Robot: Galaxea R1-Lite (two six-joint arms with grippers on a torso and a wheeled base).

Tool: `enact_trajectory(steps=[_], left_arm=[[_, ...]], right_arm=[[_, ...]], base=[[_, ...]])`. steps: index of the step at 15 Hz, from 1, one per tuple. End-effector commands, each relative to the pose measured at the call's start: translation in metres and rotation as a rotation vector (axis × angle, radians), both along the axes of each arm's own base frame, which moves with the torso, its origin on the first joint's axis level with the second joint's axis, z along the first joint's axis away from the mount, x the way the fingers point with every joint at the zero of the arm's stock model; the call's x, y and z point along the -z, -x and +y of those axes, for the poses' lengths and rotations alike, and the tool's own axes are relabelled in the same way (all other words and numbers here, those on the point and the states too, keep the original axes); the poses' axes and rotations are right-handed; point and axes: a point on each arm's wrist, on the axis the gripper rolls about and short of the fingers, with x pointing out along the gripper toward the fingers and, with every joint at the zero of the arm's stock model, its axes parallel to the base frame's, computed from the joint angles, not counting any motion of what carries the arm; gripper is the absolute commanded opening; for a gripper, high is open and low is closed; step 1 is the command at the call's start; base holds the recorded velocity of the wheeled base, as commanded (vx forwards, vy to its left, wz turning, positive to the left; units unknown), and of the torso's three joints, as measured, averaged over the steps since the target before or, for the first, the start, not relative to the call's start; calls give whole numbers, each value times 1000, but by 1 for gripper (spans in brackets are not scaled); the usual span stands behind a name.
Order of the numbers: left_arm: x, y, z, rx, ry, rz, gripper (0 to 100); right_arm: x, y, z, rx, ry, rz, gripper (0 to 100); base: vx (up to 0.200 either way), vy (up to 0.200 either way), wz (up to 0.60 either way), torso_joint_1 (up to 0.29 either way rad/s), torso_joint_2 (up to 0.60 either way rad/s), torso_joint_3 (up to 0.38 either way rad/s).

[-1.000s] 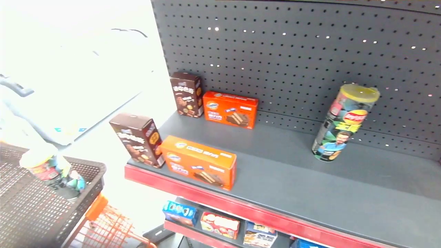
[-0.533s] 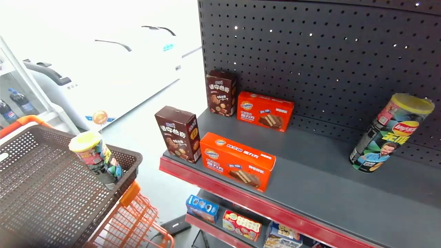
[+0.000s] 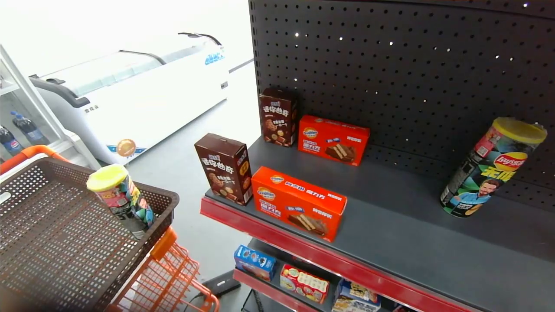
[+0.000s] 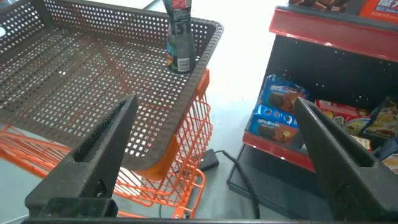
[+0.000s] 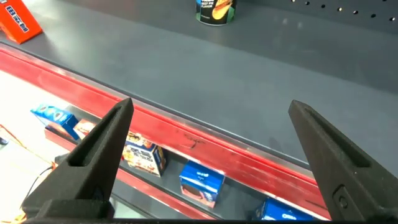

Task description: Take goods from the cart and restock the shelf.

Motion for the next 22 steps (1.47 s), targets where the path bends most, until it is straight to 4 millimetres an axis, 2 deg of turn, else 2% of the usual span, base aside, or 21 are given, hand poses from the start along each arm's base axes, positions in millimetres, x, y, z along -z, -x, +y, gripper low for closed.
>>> enact_trajectory(steps=[1, 2, 3, 4, 5, 8, 9, 12, 13, 14, 15, 18, 22], left_arm=[[-1, 1, 0, -11, -3, -1, 100], [-4, 1, 0, -20, -26, -4, 100], [-39, 1, 1, -50, -106, 11, 100], [-39, 1, 1, -50, -106, 11, 100], [-75, -22, 2, -67, -83, 141, 100], [-91, -58, 2, -63, -54, 257, 100], [-90, -64, 2, -77, -51, 291, 100], [-80, -113, 11, -155, -24, 446, 100], [-70, -131, 14, -167, -10, 475, 100], [-69, -134, 15, -167, -10, 472, 100], [-63, -161, 17, -164, -11, 400, 100], [-42, -197, 26, -196, -9, 356, 100], [-23, -233, 30, -194, -12, 306, 100]], right_arm=[[0, 0, 0, -1, 0, 0, 100], [0, 0, 0, 1, 0, 0, 100], [0, 0, 0, 1, 0, 0, 100], [0, 0, 0, 1, 0, 0, 100], [0, 0, 0, 1, 0, 0, 100], [0, 0, 0, -1, 0, 0, 100], [0, 0, 0, -1, 0, 0, 100], [0, 0, 0, -1, 0, 0, 100], [0, 0, 0, -1, 0, 0, 100], [0, 0, 0, -1, 0, 0, 100], [0, 0, 0, -1, 0, 0, 100], [0, 0, 0, -1, 0, 0, 100], [0, 0, 0, -1, 0, 0, 100]], base=[[0, 0, 0, 0, 0, 0], [0, 0, 0, 0, 0, 0], [0, 0, 0, 0, 0, 0], [0, 0, 0, 0, 0, 0], [0, 0, 0, 0, 0, 0], [0, 0, 0, 0, 0, 0], [0, 0, 0, 0, 0, 0], [0, 0, 0, 0, 0, 0], [0, 0, 0, 0, 0, 0], [0, 0, 0, 0, 0, 0], [0, 0, 0, 0, 0, 0], [0, 0, 0, 0, 0, 0], [0, 0, 0, 0, 0, 0]])
